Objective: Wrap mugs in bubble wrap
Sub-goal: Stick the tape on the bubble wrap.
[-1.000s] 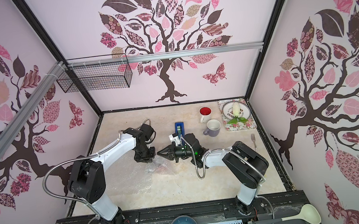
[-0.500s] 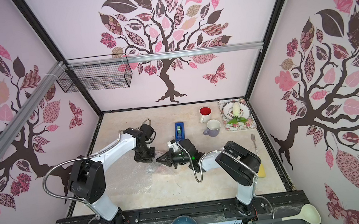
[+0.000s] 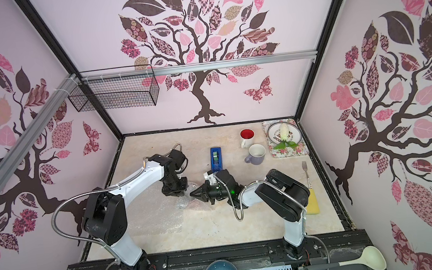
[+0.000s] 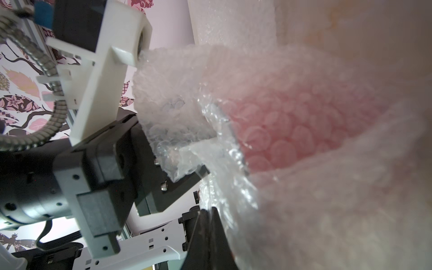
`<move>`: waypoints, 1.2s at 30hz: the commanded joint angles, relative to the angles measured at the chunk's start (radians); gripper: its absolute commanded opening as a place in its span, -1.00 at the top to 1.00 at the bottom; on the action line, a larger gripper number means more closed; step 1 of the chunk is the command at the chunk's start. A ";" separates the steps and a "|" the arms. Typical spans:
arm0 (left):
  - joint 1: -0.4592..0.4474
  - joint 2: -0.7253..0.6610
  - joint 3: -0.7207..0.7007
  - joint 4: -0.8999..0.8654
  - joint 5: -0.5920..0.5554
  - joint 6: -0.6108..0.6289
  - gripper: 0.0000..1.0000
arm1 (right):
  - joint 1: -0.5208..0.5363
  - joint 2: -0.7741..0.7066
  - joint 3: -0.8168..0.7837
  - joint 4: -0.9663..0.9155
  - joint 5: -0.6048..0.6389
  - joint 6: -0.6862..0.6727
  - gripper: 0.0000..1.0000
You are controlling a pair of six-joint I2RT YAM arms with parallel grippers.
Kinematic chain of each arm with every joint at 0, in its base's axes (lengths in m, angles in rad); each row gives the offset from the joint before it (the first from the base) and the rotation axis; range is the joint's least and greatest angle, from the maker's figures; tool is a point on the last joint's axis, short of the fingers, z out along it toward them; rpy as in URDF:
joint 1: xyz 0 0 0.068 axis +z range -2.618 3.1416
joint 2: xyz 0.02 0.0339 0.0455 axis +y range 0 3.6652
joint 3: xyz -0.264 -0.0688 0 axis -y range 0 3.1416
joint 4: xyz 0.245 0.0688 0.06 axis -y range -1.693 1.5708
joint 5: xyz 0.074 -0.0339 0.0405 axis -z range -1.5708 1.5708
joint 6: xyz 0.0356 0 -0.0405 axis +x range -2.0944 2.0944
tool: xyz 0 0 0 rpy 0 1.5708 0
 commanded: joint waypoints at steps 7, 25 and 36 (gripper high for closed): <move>-0.013 -0.023 -0.015 0.029 0.039 -0.007 1.00 | 0.004 0.041 0.039 -0.032 0.064 0.089 1.00; 0.018 -0.096 0.076 0.007 0.058 -0.030 0.31 | -0.011 -0.006 0.047 -0.303 0.106 0.016 1.00; 0.082 -0.182 0.141 -0.041 0.086 -0.007 0.05 | -0.010 -0.018 0.054 -0.318 0.106 0.003 1.00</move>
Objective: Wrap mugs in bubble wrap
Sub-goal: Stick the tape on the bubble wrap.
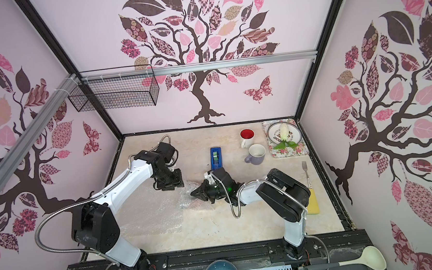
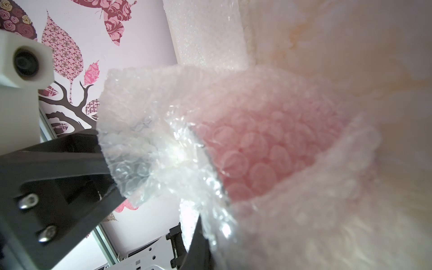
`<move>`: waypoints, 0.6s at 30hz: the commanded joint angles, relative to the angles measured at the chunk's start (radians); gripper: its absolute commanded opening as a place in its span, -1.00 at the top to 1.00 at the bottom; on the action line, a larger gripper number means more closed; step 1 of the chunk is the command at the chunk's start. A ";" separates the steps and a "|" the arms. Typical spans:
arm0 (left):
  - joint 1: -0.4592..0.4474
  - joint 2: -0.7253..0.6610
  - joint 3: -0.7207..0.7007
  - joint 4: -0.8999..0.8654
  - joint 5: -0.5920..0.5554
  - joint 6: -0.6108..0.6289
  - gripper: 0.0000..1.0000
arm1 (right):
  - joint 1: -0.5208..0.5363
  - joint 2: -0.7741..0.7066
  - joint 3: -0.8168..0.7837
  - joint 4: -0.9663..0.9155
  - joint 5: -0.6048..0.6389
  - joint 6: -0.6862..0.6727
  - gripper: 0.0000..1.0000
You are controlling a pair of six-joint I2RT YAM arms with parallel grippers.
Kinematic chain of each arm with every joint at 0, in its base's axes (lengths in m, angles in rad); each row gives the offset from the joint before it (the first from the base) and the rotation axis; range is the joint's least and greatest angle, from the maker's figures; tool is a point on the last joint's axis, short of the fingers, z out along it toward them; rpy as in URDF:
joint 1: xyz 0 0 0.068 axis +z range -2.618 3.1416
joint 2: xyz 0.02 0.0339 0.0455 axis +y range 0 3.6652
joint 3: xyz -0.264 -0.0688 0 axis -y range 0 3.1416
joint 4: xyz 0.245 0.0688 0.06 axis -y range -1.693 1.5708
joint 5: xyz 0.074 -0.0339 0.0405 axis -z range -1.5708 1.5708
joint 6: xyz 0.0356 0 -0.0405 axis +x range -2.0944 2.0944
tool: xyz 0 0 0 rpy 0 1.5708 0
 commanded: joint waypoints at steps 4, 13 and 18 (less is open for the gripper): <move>-0.012 -0.126 0.004 0.043 0.181 -0.016 0.49 | -0.003 -0.006 -0.006 -0.114 0.048 0.049 1.00; -0.054 -0.151 -0.180 0.220 0.293 -0.085 1.00 | -0.001 -0.015 -0.008 -0.126 0.048 0.047 1.00; -0.059 -0.147 -0.253 0.286 0.292 -0.107 1.00 | -0.001 -0.020 -0.008 -0.133 0.047 0.042 1.00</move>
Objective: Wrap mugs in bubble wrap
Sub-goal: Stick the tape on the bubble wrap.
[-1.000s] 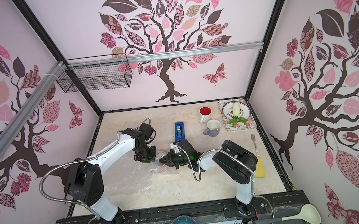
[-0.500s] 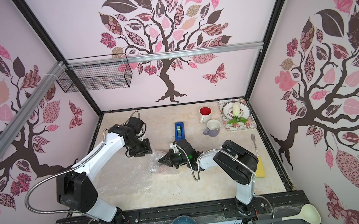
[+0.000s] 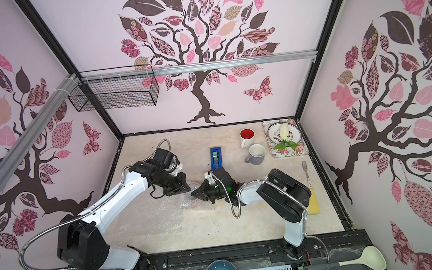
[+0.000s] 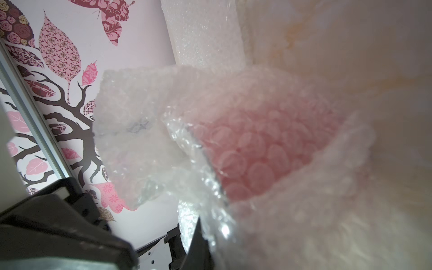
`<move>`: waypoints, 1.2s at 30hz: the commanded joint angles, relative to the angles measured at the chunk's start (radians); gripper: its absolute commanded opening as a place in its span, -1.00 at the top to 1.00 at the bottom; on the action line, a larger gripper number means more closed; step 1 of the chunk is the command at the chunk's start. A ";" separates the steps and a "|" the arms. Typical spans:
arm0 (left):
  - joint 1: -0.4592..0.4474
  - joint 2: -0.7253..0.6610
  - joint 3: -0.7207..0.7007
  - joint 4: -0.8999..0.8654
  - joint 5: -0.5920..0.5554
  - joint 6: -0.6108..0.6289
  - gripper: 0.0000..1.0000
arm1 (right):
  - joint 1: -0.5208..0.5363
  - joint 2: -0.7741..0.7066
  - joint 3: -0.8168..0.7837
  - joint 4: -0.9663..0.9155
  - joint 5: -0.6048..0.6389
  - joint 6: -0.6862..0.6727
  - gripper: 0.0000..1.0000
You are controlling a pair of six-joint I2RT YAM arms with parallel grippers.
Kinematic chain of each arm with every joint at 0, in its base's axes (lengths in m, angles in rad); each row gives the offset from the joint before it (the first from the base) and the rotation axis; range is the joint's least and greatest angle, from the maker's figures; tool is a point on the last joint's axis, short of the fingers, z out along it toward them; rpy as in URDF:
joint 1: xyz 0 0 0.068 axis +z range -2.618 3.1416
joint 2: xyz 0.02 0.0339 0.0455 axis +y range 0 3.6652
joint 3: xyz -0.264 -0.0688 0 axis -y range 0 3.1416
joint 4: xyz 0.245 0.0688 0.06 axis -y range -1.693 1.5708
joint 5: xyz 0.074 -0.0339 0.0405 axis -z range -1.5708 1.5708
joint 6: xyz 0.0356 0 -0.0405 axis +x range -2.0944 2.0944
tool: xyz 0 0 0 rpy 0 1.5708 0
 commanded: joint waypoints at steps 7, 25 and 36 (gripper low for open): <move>-0.035 0.025 -0.075 0.094 0.003 -0.020 1.00 | -0.001 -0.013 -0.010 -0.117 0.046 0.047 1.00; -0.065 0.056 -0.144 0.111 0.048 0.014 1.00 | 0.000 0.000 -0.001 -0.111 0.046 0.053 1.00; -0.026 -0.028 -0.058 0.080 0.023 -0.008 1.00 | 0.006 -0.010 0.013 -0.130 0.053 0.048 1.00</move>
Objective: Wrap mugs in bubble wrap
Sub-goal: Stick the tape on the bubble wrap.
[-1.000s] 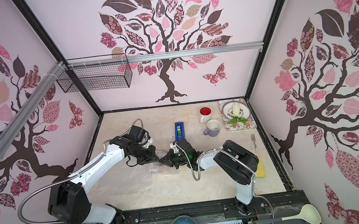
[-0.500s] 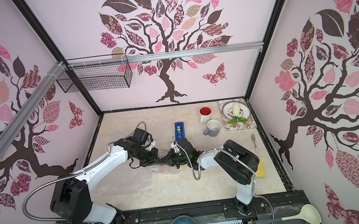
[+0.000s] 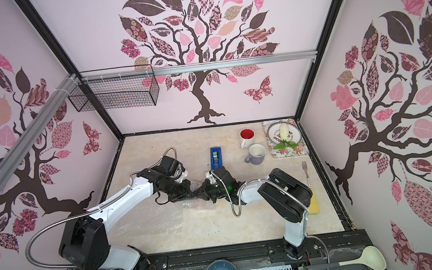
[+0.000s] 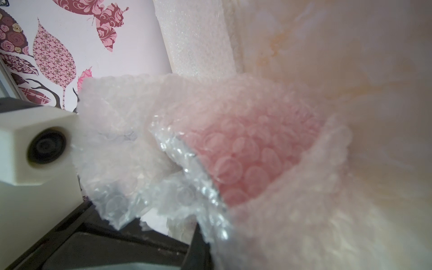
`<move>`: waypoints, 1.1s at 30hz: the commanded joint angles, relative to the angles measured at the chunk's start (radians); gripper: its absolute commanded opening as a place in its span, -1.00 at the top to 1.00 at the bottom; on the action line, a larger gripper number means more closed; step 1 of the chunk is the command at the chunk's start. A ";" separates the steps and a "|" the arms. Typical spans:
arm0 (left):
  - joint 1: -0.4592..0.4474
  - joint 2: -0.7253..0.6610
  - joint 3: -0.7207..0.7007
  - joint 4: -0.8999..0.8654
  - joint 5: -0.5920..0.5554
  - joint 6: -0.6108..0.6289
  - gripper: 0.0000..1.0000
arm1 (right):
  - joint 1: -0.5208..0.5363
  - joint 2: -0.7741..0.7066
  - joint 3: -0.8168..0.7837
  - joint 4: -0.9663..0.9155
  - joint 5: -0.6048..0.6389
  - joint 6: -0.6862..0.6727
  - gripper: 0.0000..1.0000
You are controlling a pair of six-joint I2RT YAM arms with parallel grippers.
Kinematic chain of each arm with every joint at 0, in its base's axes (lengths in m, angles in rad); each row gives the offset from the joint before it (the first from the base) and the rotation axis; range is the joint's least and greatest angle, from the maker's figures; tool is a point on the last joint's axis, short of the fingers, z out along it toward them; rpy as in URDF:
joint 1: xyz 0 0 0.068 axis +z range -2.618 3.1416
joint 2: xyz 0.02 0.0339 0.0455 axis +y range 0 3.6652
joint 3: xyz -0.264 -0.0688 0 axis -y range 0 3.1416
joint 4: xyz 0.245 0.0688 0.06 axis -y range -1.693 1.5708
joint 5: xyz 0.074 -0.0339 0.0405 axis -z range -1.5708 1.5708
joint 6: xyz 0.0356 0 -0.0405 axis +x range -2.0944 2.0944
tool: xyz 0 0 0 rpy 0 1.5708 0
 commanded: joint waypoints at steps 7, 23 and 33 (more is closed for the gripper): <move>0.050 -0.006 0.180 -0.031 -0.007 -0.007 1.00 | 0.007 -0.006 0.014 -0.091 0.052 0.050 1.00; 0.044 0.165 0.263 -0.105 -0.033 0.087 1.00 | 0.006 0.007 0.030 -0.109 0.056 0.043 1.00; 0.069 0.303 0.339 -0.116 0.022 0.105 1.00 | 0.007 0.010 0.015 -0.094 0.048 0.051 1.00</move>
